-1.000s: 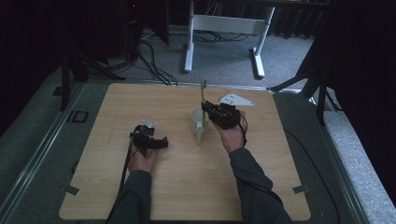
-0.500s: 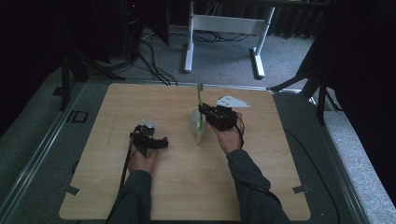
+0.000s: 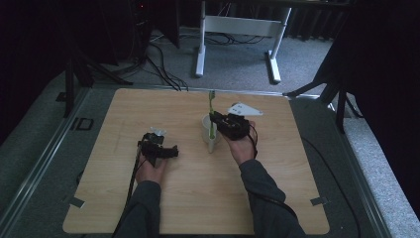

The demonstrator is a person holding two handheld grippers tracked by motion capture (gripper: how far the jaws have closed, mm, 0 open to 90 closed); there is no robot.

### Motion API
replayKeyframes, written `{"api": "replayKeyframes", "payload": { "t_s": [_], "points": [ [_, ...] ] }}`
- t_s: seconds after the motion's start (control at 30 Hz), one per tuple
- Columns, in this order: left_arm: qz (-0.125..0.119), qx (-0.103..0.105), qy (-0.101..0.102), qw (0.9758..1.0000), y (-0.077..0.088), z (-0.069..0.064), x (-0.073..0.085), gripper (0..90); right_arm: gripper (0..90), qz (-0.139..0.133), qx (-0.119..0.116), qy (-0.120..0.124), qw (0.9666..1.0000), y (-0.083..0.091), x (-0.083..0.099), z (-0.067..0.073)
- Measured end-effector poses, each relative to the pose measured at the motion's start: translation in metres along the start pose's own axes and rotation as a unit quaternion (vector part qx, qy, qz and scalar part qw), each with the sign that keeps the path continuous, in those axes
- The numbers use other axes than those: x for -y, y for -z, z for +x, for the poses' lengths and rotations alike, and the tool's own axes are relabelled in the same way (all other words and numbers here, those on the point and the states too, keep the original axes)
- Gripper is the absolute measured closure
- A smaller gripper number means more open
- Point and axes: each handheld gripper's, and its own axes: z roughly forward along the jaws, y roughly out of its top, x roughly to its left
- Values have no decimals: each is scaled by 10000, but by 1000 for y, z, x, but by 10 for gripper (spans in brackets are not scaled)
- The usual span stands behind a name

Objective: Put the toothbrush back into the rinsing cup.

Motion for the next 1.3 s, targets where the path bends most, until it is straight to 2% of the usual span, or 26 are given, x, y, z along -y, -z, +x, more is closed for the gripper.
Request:
{"api": "replayKeyframes", "payload": {
  "t_s": [0.5,1.1,1.13,1.23,1.3],
  "points": [
    [-1,0,2,10000,0,0,0,16,811,66,-26,86,9999,2,7,3],
    [1,-1,-1,10000,0,0,0,16,799,262,-198,232,9992,9,17,5],
    [2,-3,-4,10000,0,0,0,16,768,282,-218,236,9991,9,17,4],
    [1,0,1,10000,0,0,0,17,478,481,-490,130,9976,5,20,1],
    [3,-3,2,10000,0,0,0,16,386,583,-440,307,9969,4,24,2]
  ]
}}
